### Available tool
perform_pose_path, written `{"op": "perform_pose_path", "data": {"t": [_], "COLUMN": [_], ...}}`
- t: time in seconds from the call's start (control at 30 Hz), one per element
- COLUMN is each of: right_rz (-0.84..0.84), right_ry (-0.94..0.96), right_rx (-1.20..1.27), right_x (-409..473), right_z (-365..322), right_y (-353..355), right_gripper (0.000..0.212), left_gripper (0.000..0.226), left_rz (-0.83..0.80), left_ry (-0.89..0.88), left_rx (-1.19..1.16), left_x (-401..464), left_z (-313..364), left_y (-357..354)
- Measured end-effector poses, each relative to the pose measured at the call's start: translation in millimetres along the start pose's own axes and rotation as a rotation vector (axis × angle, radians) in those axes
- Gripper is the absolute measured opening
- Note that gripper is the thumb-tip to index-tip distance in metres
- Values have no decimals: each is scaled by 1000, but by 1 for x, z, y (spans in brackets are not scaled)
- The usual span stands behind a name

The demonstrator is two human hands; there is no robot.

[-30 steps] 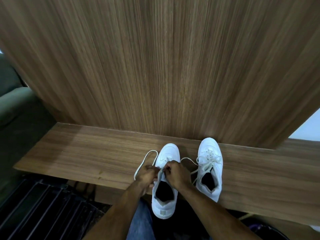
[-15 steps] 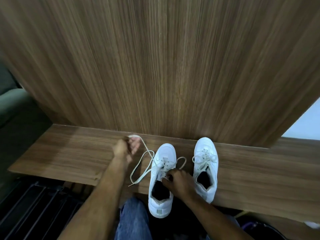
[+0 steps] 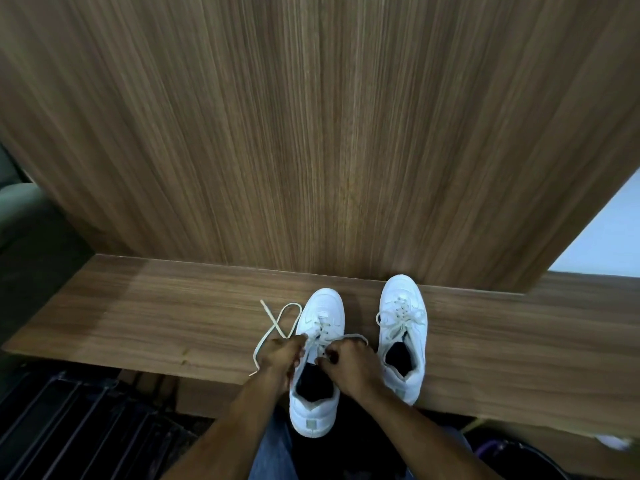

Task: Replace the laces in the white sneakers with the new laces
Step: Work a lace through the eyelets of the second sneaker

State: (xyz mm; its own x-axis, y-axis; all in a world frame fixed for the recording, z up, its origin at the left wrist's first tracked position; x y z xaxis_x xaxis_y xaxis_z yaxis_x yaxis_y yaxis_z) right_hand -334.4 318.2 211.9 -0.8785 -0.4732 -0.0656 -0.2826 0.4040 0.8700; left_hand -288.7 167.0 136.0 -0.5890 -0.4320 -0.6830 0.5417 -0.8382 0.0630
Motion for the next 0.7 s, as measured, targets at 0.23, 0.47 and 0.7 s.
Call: {"op": "perform_pose_path", "data": {"t": [0.23, 0.47, 0.7], "right_rz": [-43, -74, -60], "right_ry": [-44, -76, -77], "right_rx": [-17, 16, 30], "right_x": [-1, -1, 0], "right_z": [1, 4, 6], "right_y": [-1, -4, -6], "right_gripper": [31, 30, 31], "left_gripper": [21, 21, 24], "left_rz": [104, 215, 186], "left_ry": [-169, -291, -298], "left_rx": [167, -508, -516], "left_x": [-7, -21, -15], "left_z": [32, 99, 115], "left_y": [2, 52, 79]}}
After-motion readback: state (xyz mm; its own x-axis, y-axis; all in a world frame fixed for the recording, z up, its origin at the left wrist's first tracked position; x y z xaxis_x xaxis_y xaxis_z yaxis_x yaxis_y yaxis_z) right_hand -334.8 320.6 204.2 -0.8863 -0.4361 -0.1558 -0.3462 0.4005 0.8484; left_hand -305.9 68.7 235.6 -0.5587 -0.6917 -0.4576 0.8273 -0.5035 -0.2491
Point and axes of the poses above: each hand's wrist, its own x-axis towards the middle knuckle, its own y-axis out of the back of the hand, z = x × y, the point moved 7 cm from there along x, towards the middle knuckle
